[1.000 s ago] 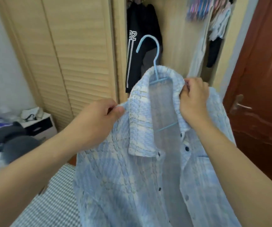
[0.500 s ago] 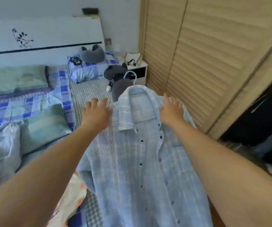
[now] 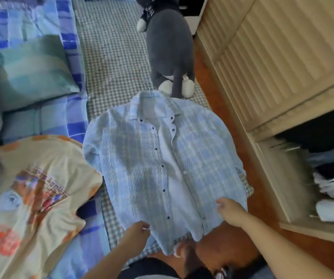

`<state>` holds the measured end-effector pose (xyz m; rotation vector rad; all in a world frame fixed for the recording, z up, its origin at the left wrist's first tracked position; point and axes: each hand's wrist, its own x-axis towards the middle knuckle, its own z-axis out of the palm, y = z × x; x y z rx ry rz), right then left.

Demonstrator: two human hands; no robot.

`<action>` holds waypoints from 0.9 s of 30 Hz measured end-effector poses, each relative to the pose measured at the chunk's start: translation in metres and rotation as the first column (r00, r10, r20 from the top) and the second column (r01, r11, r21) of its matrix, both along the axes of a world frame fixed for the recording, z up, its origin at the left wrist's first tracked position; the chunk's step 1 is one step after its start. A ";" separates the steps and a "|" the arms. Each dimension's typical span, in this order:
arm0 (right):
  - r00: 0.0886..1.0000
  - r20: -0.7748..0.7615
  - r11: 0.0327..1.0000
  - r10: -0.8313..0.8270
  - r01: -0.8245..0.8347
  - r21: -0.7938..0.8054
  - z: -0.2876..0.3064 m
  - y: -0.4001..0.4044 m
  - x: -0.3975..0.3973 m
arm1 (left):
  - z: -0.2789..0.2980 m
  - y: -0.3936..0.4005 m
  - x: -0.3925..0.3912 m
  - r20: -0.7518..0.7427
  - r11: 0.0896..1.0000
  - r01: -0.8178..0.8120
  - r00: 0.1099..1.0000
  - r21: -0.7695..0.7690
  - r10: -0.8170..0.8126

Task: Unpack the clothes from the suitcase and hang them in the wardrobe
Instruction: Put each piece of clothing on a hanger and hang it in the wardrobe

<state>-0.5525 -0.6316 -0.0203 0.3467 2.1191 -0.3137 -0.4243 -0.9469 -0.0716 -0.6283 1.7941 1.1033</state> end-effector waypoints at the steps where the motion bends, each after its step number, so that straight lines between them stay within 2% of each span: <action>1: 0.999 -0.044 1.000 -0.028 0.028 -0.003 -0.001 -0.001 -0.001 | -0.001 0.004 0.003 0.002 1.000 0.012 1.000 0.005 -0.012; 3: 0.996 -0.076 0.998 -0.054 0.053 -0.018 -0.002 -0.003 0.003 | -0.002 0.011 0.006 0.003 1.000 -0.021 1.000 -0.020 0.021; 6: 0.999 -0.039 1.000 0.013 -0.014 -0.017 -0.016 0.005 0.021 | 0.001 0.032 0.013 -0.002 0.987 -0.149 0.989 -0.055 0.149; 10: 0.994 -0.038 0.995 0.101 -0.100 0.006 -0.052 0.021 0.046 | 0.004 0.080 0.025 -0.115 0.953 -0.273 0.959 -0.129 0.259; 13: 0.970 -0.149 0.980 0.194 -0.197 -0.005 -0.098 0.034 0.051 | -0.015 0.127 0.021 -0.221 0.890 -0.427 0.894 -0.162 0.389; 16: 0.896 -0.319 0.942 0.310 -0.335 -0.026 -0.153 0.036 0.055 | -0.052 0.162 0.008 -0.336 0.788 -0.568 0.809 -0.237 0.483; 21: 0.790 -0.387 0.877 0.475 -0.461 0.135 -0.205 0.041 0.068 | -0.115 0.184 -0.011 -0.351 0.692 -0.540 0.841 -0.479 0.413; 25: 0.736 -0.538 0.892 0.411 -0.448 0.068 -0.214 0.056 0.073 | -0.133 0.177 -0.019 -0.325 0.652 -0.545 0.838 -0.527 0.438; 27: 0.740 -0.558 0.899 0.375 -0.437 0.026 -0.208 0.060 0.080 | -0.127 0.173 -0.016 -0.315 0.661 -0.520 0.854 -0.541 0.413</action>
